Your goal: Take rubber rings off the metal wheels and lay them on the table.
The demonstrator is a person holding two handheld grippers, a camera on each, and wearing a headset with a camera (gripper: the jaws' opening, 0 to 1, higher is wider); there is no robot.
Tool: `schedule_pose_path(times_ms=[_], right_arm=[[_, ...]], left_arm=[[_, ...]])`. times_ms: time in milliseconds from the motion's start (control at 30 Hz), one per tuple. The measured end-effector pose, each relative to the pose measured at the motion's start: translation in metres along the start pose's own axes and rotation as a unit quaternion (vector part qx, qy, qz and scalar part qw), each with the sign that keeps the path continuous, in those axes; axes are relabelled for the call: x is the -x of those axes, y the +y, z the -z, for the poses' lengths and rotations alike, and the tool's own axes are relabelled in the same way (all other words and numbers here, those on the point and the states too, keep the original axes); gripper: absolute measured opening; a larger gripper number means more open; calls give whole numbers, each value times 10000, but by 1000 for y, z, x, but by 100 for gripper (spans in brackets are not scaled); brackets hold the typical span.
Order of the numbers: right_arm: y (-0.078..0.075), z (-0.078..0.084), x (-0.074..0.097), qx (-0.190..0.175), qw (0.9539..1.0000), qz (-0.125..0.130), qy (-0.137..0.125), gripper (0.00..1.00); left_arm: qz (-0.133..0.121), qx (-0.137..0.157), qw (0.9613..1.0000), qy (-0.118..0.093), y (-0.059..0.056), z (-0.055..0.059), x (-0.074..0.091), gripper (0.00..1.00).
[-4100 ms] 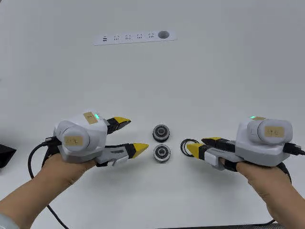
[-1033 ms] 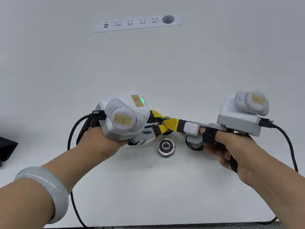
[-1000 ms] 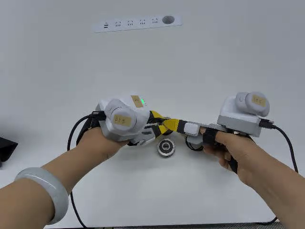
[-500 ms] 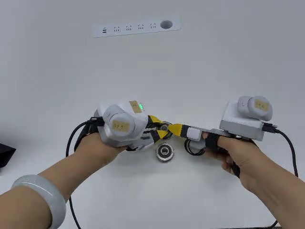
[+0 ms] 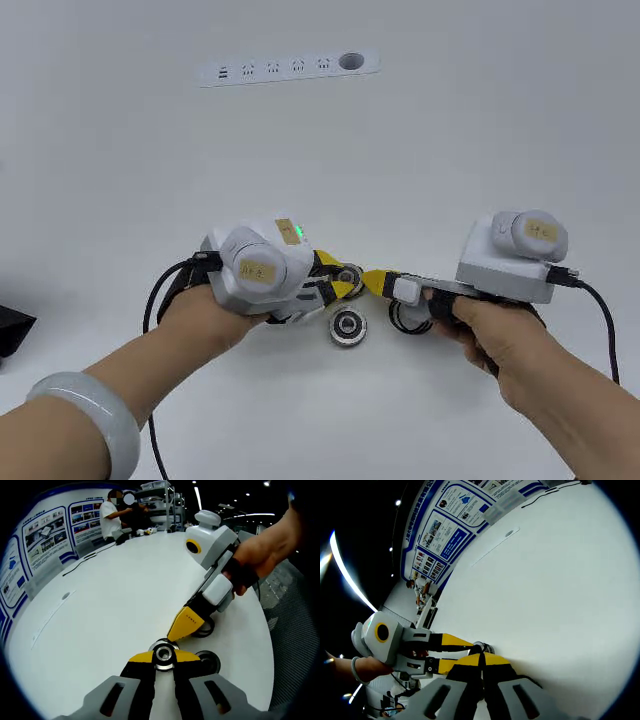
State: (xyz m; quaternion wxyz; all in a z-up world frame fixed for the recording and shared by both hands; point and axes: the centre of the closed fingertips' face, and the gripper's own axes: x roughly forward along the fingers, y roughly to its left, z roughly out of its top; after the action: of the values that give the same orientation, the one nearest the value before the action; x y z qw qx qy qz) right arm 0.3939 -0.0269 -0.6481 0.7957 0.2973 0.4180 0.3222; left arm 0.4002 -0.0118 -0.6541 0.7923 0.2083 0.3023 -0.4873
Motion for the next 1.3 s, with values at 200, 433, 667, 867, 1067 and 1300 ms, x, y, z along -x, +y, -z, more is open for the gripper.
schedule_pose_path(times_ms=[200,433,667,867,1067,1300], right_arm=[[3,-1,-2,-42,10000,-58,-14,1],[21,-2,-4,-53,9995,-323,-17,1],[19,-4,-5,0,9996,-277,-41,2],[16,-5,-5,20,9997,-220,-40,2],[13,-5,-5,13,9999,-150,-54,2],[14,-6,-5,-3,9998,-164,-56,2]], left_arm=[[7,-5,10000,23,0,0,0,13],[17,-17,10000,43,0,0,-1,13],[16,-43,10000,40,0,-1,0,13],[11,74,10000,-15,-1,-2,0,14],[6,87,10000,-43,-1,2,7,20],[-164,133,9997,-109,2,7,17,25]])
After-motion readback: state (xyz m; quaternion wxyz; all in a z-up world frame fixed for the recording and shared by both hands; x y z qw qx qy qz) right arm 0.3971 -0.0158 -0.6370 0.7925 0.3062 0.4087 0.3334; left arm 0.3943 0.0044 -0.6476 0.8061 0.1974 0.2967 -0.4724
